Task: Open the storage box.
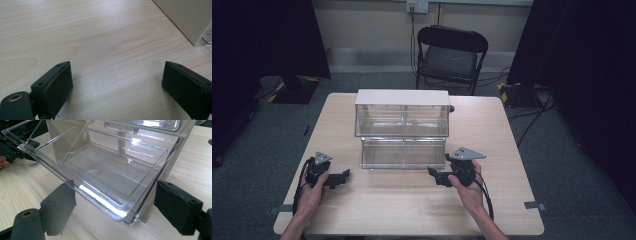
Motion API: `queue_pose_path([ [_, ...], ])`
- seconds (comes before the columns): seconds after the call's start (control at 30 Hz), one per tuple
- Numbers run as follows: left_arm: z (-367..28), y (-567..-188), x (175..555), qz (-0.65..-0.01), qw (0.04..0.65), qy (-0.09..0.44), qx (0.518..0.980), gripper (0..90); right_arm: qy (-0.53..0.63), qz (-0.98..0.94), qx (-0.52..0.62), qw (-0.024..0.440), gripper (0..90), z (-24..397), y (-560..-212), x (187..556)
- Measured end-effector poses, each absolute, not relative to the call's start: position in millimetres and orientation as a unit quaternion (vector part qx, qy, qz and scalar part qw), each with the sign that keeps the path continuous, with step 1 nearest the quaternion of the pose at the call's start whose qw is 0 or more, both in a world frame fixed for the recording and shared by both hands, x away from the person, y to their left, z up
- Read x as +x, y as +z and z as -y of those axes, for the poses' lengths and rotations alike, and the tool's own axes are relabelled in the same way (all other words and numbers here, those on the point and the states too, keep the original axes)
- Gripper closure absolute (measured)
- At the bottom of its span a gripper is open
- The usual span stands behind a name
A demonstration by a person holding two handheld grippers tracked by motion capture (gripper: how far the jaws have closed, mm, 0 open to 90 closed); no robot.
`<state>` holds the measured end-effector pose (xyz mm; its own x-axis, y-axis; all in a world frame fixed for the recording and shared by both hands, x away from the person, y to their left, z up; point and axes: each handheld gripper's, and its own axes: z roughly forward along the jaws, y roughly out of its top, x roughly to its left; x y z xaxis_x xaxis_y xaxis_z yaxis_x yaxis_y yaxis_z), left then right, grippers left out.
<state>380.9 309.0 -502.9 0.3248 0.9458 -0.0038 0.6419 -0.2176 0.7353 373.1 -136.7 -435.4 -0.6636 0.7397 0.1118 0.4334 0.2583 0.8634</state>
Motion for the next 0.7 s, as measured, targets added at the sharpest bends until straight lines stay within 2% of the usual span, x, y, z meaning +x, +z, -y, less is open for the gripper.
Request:
queue_pose_path([
  [0.7, -309.0, -502.9, 380.9, -0.533, 0.327, 0.232, 0.745, 9.2, 0.483, -0.775, 0.375, 0.158, 16.4, 139.3, -429.3, 374.1],
])
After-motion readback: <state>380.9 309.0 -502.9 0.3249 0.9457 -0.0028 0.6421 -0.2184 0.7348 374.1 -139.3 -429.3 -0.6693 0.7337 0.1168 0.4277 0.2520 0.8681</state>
